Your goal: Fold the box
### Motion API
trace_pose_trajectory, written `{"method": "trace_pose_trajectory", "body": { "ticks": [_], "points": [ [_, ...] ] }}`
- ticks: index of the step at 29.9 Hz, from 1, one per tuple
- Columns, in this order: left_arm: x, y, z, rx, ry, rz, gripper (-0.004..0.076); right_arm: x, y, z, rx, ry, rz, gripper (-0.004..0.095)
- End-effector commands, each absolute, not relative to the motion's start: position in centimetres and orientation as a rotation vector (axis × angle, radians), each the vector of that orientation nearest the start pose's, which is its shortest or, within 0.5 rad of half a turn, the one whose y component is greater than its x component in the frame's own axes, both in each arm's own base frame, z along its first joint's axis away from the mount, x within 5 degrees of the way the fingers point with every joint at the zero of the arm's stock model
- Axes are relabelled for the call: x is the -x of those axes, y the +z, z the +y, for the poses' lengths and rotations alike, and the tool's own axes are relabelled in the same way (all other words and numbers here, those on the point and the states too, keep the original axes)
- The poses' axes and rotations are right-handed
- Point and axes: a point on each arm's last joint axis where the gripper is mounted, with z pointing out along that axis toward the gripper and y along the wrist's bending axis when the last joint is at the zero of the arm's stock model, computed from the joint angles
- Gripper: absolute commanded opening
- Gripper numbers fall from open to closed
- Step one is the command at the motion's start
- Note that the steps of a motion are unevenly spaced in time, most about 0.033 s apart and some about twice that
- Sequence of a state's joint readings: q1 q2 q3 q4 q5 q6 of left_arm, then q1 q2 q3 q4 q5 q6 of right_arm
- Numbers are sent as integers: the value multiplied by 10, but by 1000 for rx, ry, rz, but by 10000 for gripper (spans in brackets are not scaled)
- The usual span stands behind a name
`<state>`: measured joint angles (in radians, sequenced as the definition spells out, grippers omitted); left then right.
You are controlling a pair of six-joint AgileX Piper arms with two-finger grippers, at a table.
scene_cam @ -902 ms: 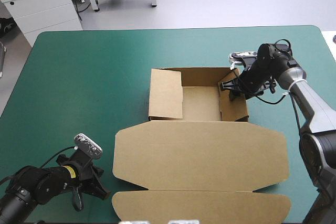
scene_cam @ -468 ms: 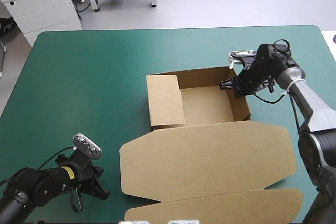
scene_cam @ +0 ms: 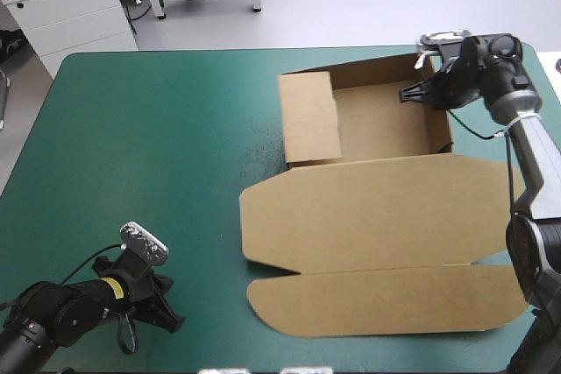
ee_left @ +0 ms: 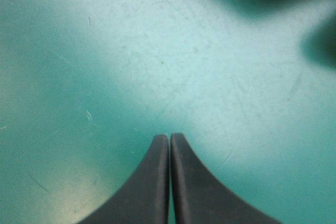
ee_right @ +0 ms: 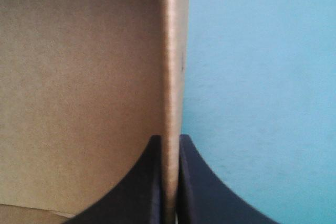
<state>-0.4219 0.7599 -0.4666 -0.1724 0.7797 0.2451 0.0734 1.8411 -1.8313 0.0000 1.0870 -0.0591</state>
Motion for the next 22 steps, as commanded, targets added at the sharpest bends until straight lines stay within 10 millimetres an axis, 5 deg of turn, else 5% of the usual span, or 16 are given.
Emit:
{"method": "trace_pose_trajectory", "body": {
  "ticks": [1, 12, 22],
  "points": [
    [-111, 251, -62, -687, -293, 2392, -10, -396, 392, -14, 14, -116, 2460, -20],
    [-112, 251, -62, -691, -291, 2388, -10, -372, 389, -126, -367, -200, 2499, -20],
    [-112, 251, -62, -691, -291, 2387, -10, -355, 387, -169, -511, -178, 2486, -12]
  ]
}}
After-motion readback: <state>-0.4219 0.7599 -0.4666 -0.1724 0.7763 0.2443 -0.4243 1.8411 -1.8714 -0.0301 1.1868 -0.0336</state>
